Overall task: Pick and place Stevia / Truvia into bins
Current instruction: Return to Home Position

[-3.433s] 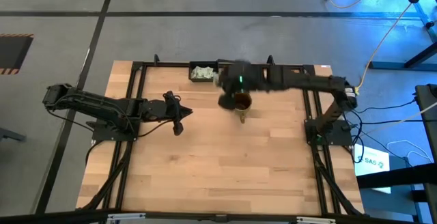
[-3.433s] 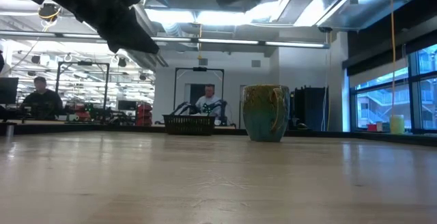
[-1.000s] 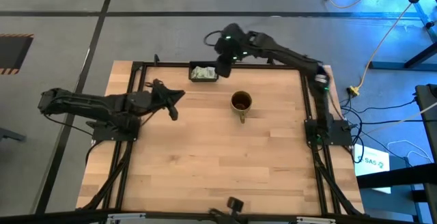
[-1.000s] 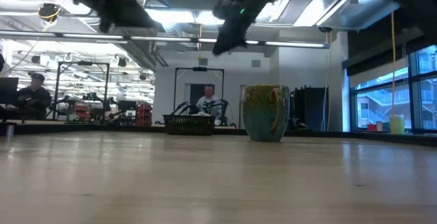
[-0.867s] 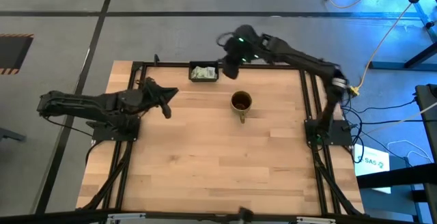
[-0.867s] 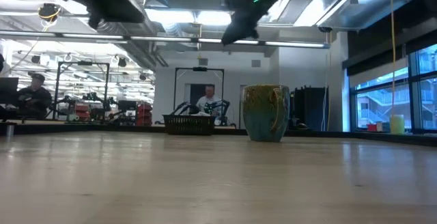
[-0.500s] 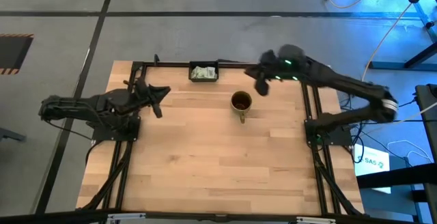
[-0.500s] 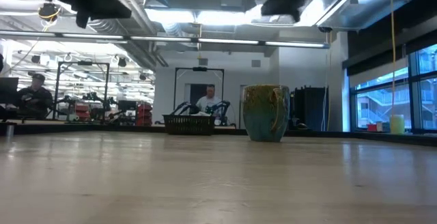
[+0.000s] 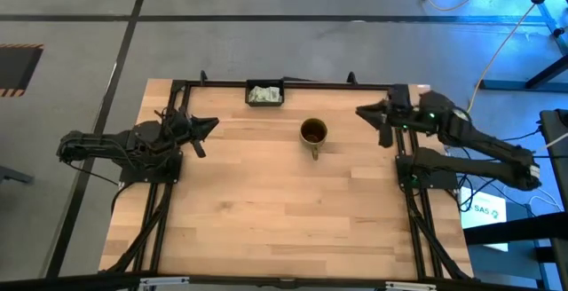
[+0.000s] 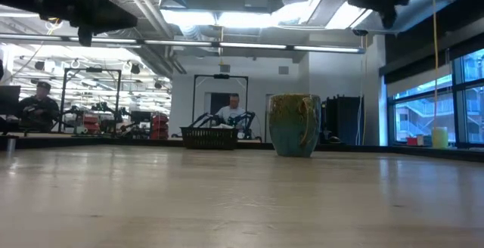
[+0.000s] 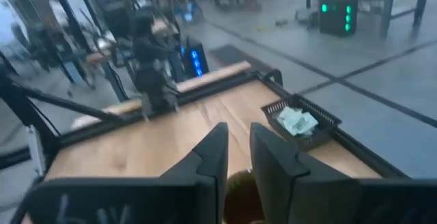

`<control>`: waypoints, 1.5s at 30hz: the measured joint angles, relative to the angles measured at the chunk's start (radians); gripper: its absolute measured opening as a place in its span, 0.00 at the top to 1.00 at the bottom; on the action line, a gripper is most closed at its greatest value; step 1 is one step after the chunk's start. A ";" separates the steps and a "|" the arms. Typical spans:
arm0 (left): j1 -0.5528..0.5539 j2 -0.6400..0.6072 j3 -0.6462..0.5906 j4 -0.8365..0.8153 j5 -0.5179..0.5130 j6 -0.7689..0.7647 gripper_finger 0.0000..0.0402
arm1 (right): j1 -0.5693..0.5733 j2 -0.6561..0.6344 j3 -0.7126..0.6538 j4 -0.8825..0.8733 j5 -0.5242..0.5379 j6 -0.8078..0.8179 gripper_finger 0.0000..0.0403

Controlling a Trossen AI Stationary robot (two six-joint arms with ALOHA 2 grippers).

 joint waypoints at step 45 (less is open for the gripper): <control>0.000 -0.227 -0.256 0.103 -0.087 -0.022 0.92 | 0.008 -0.505 -0.571 0.316 -0.027 0.155 0.83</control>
